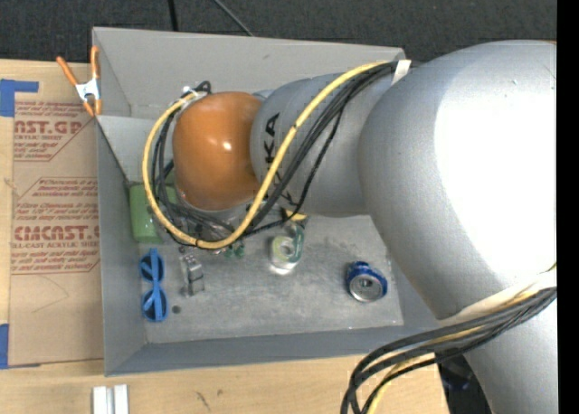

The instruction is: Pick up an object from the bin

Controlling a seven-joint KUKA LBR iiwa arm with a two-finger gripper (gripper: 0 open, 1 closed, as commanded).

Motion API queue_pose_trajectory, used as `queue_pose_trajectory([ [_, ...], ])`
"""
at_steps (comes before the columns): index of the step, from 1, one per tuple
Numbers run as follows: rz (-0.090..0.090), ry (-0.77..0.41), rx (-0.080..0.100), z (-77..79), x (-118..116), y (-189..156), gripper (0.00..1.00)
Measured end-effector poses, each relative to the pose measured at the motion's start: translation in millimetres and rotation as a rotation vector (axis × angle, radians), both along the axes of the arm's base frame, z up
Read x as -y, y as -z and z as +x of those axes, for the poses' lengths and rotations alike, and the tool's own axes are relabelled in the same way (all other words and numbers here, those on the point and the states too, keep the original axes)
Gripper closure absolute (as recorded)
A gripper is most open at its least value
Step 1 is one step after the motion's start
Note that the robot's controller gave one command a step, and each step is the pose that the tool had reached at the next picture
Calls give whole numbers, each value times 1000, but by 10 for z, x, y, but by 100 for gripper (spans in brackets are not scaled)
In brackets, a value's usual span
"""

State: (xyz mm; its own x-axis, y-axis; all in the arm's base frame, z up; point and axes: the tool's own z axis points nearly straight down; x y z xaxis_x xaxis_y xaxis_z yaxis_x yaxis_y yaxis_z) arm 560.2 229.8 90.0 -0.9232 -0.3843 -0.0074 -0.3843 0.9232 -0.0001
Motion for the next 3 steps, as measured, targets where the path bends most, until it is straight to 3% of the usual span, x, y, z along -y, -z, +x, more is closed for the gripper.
queue_pose_trajectory([
  [1, -2, -451, -4, -229, -139, -104, 0],
  [2, -3, -786, -3, -294, -159, -174, 0],
  [3, -4, -1197, -4, -186, -165, 212, 0],
])
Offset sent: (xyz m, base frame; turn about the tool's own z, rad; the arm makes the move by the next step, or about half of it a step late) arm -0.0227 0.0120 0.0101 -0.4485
